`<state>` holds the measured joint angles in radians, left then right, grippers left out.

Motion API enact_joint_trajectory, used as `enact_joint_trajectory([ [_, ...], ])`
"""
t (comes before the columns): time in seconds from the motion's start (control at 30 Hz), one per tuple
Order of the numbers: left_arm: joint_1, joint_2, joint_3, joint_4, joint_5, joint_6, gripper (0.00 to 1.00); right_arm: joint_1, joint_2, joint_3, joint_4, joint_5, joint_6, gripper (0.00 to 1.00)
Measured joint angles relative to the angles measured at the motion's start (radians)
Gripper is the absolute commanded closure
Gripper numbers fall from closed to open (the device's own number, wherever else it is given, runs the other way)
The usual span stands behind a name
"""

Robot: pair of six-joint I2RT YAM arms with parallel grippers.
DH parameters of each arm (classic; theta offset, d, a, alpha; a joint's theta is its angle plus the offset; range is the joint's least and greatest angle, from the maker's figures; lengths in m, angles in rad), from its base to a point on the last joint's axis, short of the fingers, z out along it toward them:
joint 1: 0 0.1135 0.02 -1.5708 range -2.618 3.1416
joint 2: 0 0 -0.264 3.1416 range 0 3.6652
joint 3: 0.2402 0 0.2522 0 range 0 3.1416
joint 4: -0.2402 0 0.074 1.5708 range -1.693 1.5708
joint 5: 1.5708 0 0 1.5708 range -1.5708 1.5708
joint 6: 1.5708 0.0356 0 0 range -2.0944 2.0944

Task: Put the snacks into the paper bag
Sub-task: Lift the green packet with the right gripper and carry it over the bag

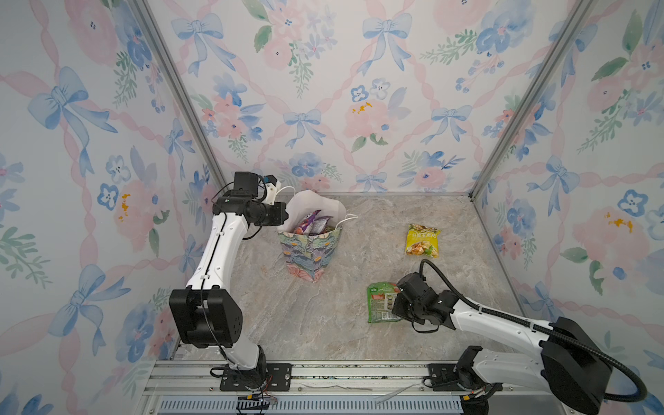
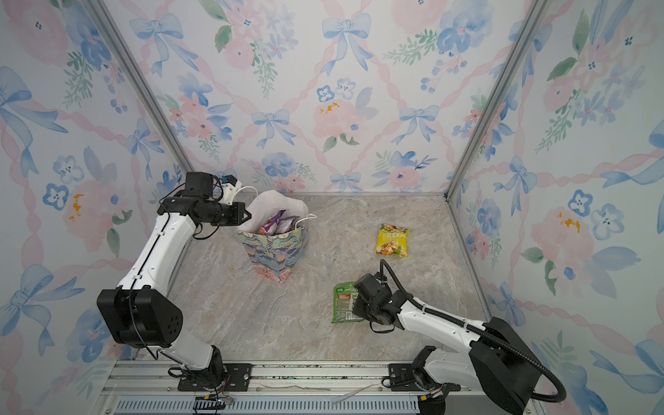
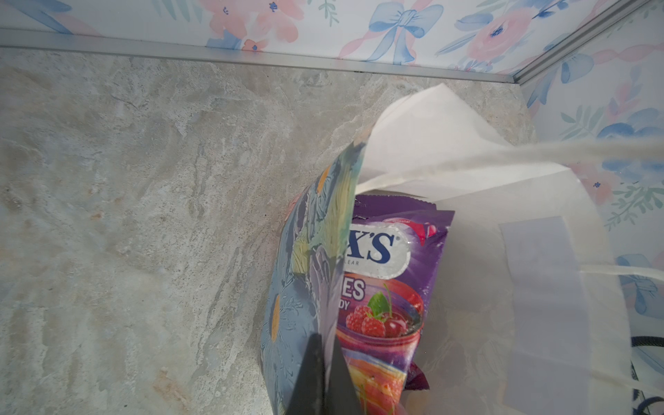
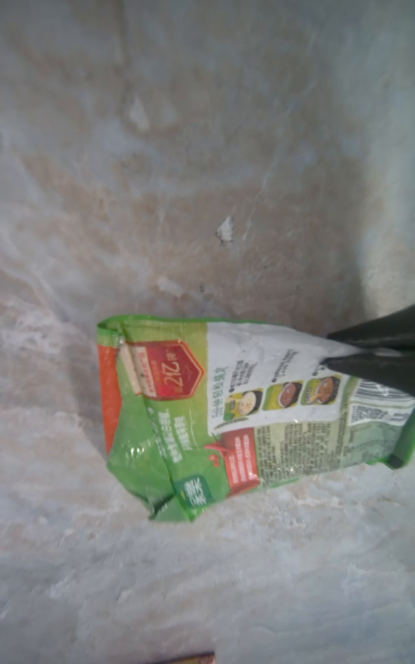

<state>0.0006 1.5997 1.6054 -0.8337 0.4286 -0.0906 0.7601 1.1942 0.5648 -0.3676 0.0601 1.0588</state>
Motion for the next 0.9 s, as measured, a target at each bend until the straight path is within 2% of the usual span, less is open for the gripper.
enact_joint_trajectory([
  [0.37,0.0,0.0,0.0,0.0,0.0,0.0,1.0,-0.046,-0.036,0.353,-0.047,0.013,-0.082,1.0],
  [0.9,0.0,0.0,0.0,0.0,0.003,0.0,1.0,-0.06,0.116,0.859,-0.103,0.027,-0.294,1.0],
])
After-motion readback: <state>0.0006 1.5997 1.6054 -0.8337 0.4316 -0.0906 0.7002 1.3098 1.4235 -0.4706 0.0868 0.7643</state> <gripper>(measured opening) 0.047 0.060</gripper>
